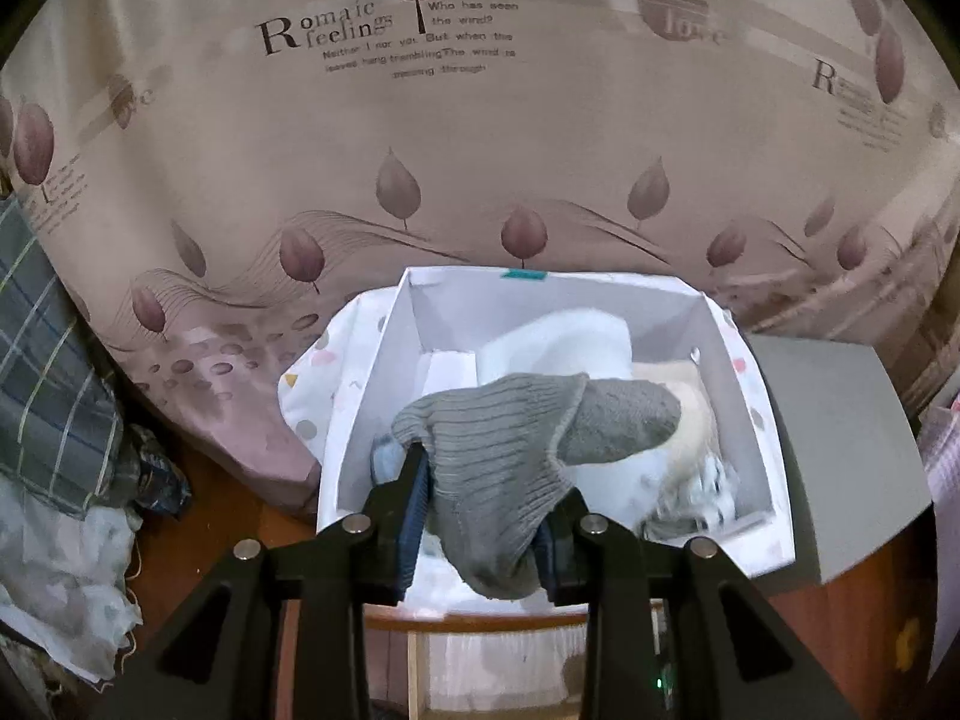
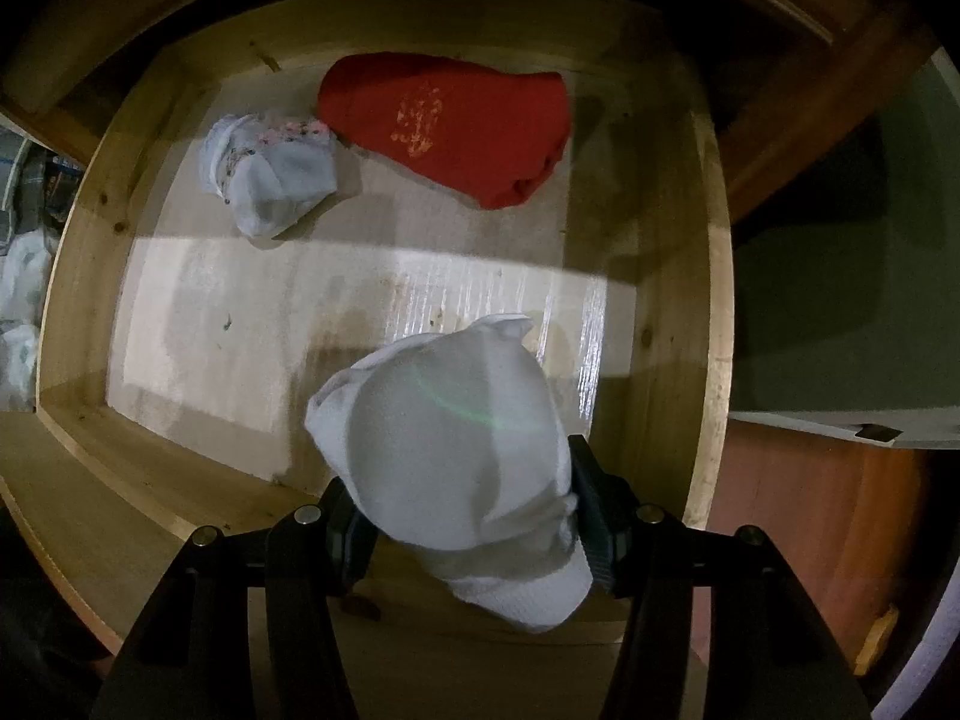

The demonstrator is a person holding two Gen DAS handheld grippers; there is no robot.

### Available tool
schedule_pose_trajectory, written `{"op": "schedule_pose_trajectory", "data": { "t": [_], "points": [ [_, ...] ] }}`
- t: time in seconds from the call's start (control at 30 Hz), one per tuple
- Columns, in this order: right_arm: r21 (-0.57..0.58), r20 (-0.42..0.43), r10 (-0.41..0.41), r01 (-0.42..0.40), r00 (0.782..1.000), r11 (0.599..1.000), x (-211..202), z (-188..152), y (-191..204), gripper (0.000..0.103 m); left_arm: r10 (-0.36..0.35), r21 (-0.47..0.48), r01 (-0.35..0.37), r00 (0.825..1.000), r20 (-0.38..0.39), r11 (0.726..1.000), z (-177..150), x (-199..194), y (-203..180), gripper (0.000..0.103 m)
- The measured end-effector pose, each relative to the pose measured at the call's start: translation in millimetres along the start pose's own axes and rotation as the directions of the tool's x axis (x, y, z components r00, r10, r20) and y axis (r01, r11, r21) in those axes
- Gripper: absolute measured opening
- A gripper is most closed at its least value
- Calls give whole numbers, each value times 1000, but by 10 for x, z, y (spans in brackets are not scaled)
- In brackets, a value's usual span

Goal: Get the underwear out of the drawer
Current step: 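Carry the grey sock with the left tool over the white box, then lower the grey sock into the box and open the left tool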

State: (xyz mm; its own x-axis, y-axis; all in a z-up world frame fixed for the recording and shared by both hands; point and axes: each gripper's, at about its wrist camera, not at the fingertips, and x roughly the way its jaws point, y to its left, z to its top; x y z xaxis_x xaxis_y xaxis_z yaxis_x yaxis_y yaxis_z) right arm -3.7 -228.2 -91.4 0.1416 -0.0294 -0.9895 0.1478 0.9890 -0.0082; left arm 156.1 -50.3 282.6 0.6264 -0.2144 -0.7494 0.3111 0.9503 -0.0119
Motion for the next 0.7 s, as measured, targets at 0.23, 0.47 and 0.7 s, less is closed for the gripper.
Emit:
{"op": "schedule_pose_trajectory", "data": {
  "t": [0.23,0.47,0.7],
  "points": [
    [1,-1,3,-3,1000,1000,-10,7,-6,53,59,16,-59,998,4,998,286,364,5,30],
    [0,-2,5,-5,1000,1000,-16,9,-2,53,78,21,-76,994,-80,997,283,933,-15,31],
    [2,-3,7,-7,1000,1000,-21,9,-3,53,87,44,-82,987,-135,996,126,1267,-81,32]
  ]
}}
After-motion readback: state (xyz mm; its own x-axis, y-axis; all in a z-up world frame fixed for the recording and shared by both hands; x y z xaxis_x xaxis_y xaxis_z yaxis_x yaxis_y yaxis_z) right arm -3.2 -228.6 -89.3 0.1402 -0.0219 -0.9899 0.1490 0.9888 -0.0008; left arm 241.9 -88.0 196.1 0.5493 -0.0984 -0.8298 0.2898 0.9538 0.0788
